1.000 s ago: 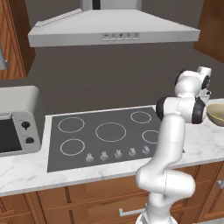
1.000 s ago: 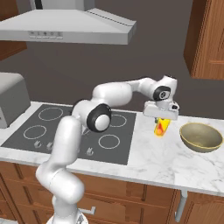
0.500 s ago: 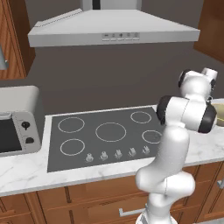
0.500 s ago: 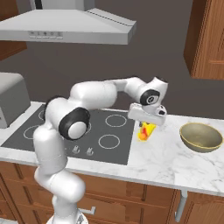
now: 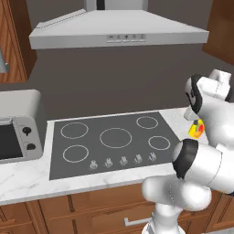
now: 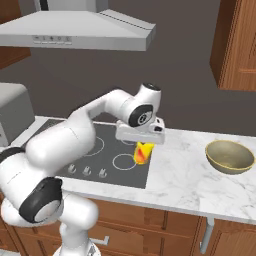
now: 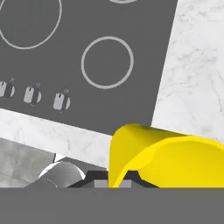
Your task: Pick the cup and bowl from the counter and place them on the counter next to the sink.
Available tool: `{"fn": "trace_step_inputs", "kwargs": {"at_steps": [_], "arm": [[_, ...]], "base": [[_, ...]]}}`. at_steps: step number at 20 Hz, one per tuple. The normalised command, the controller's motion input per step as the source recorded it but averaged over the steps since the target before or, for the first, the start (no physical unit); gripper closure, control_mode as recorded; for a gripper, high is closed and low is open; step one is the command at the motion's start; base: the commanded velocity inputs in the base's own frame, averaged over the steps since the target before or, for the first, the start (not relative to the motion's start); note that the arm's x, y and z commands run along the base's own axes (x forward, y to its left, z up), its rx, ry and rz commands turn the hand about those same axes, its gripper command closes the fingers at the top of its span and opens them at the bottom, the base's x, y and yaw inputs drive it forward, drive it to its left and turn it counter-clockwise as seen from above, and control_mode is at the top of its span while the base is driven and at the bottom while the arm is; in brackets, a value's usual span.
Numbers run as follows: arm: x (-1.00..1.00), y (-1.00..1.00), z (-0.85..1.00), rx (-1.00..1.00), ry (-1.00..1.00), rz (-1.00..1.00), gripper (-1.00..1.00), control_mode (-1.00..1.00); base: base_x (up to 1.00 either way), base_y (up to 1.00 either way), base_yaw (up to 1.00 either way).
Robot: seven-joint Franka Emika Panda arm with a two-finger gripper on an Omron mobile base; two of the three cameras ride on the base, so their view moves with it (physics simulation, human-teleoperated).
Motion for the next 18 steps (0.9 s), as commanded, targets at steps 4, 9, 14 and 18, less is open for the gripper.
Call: {"fn": "trace_step_inputs", "kwargs": {"at_steps": [4, 9, 14, 18], "arm": [[-0.88, 0.65, 0.4, -0.1, -0.07, 0.0, 1.0, -1.0], [-0.58, 0.69, 0.16, -0.01, -0.17, 0.0, 1.0, -1.0], [-0.17, 0.71, 0.28, 0.0, -0.23, 0.0, 1.0, -1.0], [-0.34, 0.59, 0.44, -0.08, -0.09, 0.0, 1.0, -1.0]], "base": [[0.0, 0.0, 0.0], [0.0, 0.0, 0.0], [0.0, 0.0, 0.0], [0.0, 0.0, 0.0]]}}
